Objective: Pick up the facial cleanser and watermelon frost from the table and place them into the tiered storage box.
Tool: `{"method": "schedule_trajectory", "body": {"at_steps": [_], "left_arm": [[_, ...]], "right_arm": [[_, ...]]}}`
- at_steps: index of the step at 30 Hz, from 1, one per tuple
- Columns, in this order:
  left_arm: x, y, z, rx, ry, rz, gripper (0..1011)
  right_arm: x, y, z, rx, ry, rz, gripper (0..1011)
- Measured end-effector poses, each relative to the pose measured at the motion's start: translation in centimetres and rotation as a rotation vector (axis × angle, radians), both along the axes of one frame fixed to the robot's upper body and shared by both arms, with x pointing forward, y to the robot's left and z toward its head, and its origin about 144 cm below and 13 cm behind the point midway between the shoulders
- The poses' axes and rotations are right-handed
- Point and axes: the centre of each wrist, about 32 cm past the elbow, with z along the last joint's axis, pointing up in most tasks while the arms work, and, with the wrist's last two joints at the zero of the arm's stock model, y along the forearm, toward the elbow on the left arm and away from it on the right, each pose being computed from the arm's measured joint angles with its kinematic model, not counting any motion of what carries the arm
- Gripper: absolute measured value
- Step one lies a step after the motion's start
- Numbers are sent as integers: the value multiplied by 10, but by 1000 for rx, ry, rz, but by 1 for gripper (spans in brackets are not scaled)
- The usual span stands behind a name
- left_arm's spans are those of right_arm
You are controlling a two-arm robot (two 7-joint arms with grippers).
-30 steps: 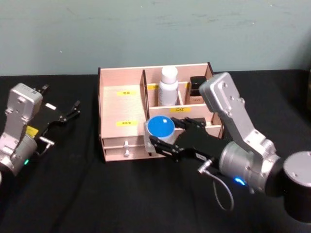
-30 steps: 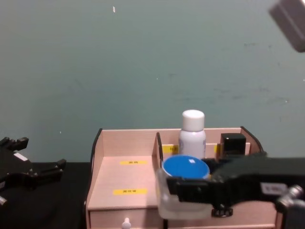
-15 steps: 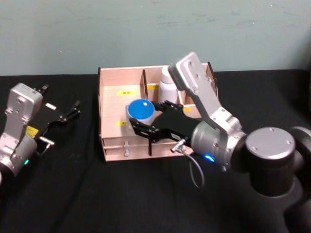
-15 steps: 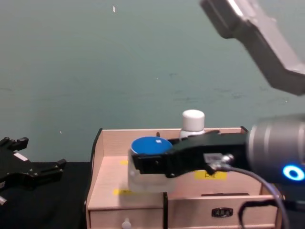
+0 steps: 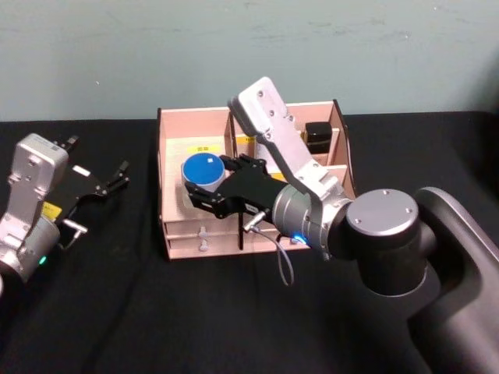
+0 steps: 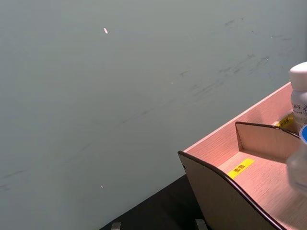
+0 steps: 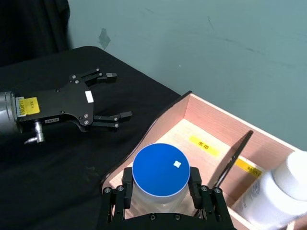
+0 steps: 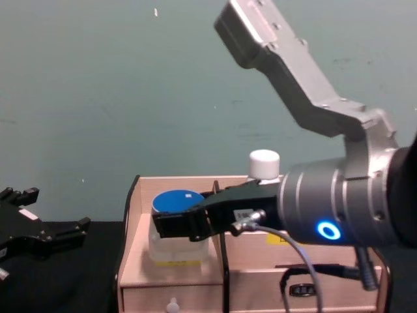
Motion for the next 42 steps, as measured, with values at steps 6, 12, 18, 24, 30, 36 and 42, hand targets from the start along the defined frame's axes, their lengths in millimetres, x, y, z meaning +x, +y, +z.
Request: {"method": "schedule_trajectory", "body": {"at_steps": [6,12,18,24,30,36,42], "left_arm": [[0,0,0,0,0,0,1001],[0,0,0,0,0,0,1002],[0,0,0,0,0,0,1001],[0,0,0,0,0,0,1001],[0,0,0,0,0,0,1001],[0,0,0,0,0,0,1001],[0,0,0,0,0,0,1001]], "right_arm": [[7,8,-3,-12,-5,-5,706],[13,12,-6,-22,-11,-13,706],[18,13,-8,-26,-13,-27,706],[20,13,-8,-28,-13,-32,706],[20,14,-8,-30,-11,-35,706],[20,13,-8,-30,-11,-34,706],[20,13,-8,-31,-10,-33,739]]}}
